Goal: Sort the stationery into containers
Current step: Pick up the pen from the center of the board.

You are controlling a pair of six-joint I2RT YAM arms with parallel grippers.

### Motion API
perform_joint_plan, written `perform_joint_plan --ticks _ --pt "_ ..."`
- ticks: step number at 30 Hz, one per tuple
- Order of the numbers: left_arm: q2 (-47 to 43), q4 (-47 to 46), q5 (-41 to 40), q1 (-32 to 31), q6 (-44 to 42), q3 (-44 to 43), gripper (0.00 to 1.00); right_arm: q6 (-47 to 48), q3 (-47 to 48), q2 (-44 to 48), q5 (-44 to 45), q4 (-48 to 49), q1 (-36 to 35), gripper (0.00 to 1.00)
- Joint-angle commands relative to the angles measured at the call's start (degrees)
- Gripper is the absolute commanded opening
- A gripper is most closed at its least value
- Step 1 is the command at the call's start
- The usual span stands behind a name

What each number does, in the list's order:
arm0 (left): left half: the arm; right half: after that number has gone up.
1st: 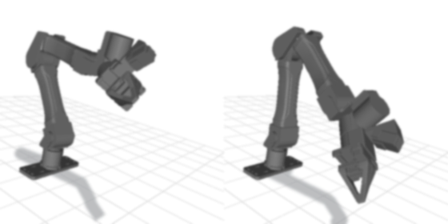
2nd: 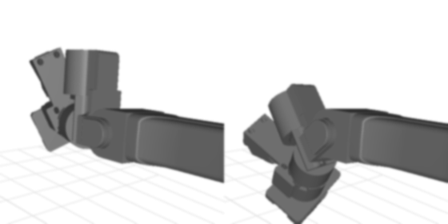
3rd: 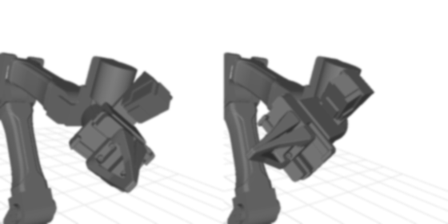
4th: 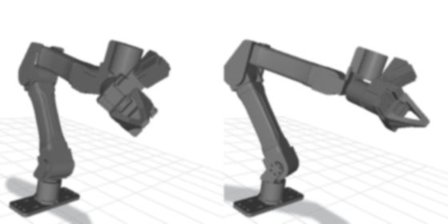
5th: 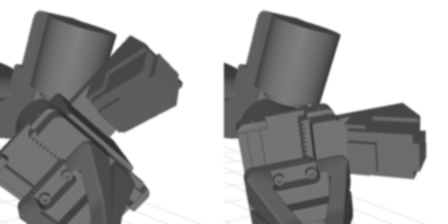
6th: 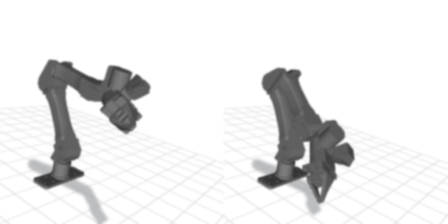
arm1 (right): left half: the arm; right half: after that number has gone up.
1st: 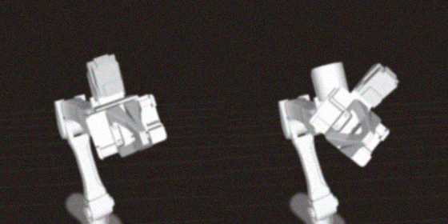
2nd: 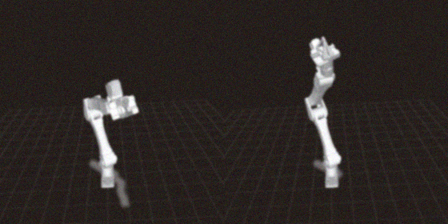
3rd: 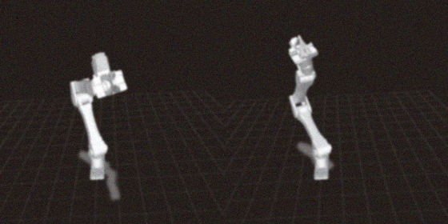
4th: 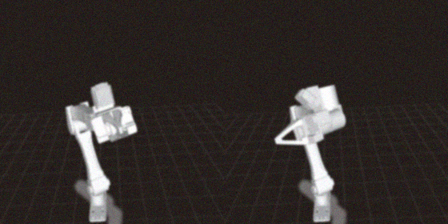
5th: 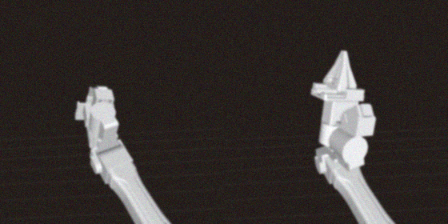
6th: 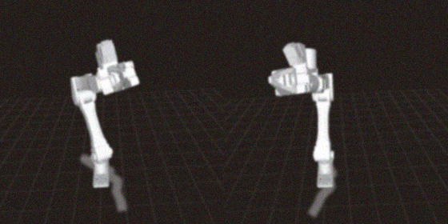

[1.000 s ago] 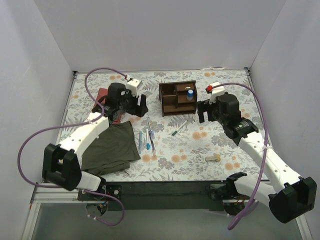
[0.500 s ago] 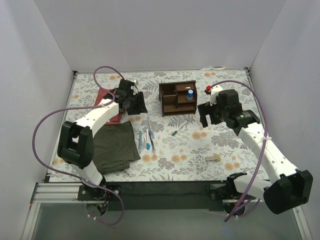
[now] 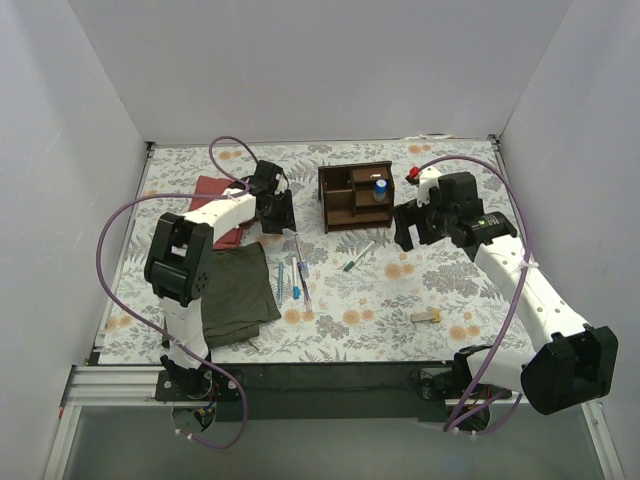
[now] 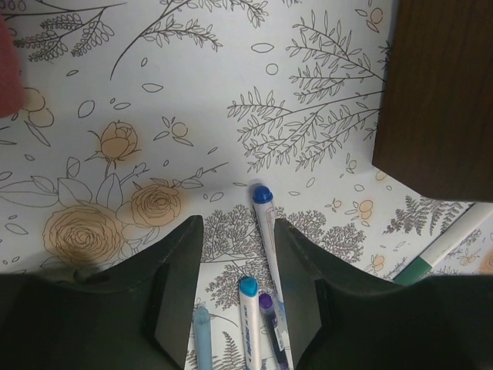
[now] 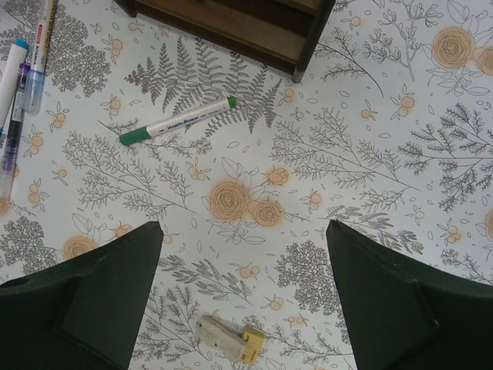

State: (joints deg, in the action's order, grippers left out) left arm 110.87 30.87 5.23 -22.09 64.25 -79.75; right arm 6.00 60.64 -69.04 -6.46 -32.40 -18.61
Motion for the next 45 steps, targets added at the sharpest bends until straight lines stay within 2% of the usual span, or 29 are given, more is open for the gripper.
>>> perform_joint_plan --ticks 1,24,30,45 --pt "-0.04 0.42 -0.14 -0.15 -0.97 -2.79 0.41 -1.60 1.06 1.88 -2.59 3.13 1.73 0.96" --pt "3.04 -0.46 -3.21 -4.63 -3.25 -2.70 0.40 -1.08 -2.28 4.87 -4.53 3.49 5.69 0.96" --pt "4.44 -0.64 -3.48 -4.98 -3.78 -3.40 0.36 -1.25 -3.25 5.14 -5.05 3.57 5.96 0.96" --pt "7.87 1.38 -4.53 -6.13 -6.68 -6.21 0.22 -0.64 -2.72 4.52 -5.76 3.40 7.71 0.96"
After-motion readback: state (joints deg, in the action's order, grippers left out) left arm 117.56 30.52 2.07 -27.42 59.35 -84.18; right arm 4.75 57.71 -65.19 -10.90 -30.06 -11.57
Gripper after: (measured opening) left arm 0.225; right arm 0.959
